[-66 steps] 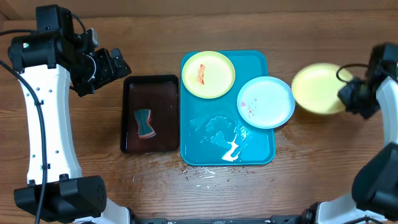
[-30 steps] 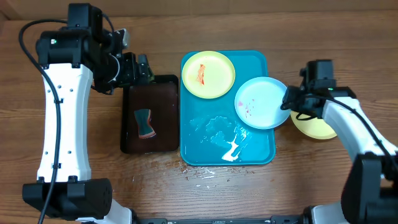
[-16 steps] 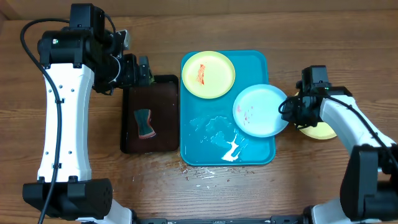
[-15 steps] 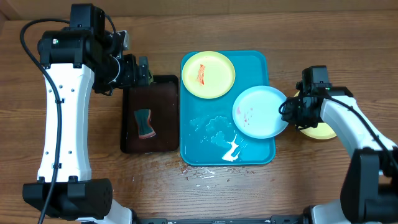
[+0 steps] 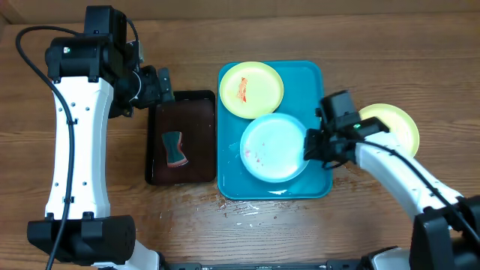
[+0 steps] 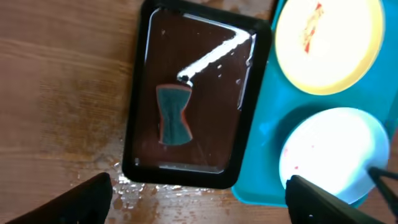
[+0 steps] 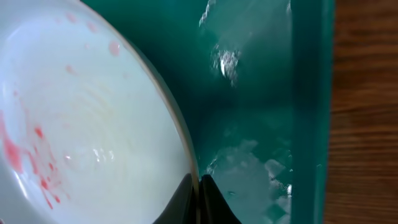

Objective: Clean dirty plates on tray and stack at the side
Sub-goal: 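Grasp the sponge in the black tray with the left gripper and lift it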

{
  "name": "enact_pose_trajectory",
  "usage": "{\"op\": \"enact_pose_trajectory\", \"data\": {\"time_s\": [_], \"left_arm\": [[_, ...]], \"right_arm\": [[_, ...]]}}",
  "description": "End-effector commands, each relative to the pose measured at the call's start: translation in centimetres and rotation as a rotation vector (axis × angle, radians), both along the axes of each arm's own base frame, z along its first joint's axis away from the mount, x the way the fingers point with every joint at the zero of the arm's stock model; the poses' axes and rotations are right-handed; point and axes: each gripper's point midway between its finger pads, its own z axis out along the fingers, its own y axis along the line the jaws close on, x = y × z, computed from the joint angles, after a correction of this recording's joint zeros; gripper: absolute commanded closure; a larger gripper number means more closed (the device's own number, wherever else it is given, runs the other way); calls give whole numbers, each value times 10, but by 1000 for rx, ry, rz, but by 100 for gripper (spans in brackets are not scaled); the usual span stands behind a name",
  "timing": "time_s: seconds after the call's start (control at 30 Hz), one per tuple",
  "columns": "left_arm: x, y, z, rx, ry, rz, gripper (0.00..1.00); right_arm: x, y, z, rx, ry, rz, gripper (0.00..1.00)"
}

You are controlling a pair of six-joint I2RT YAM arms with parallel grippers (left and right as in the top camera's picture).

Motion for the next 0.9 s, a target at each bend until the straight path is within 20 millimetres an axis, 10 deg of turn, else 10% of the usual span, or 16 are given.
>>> {"op": "enact_pose_trajectory", "data": {"time_s": [0.0, 0.1, 0.5, 0.87], "left_arm": [[-8, 4, -18, 26, 52, 24, 15], [-10, 4, -40, 29, 90, 24, 16], [-20, 1, -151, 23, 162, 14, 18], [-25, -14, -211, 81, 103, -64, 60]], "right_arm": [[-4, -13, -13, -75, 16, -131, 85], [1, -18, -11, -96, -4, -146, 71], [9, -14, 50, -67, -134, -64, 72], [1, -17, 53, -71, -122, -64, 71]]}}
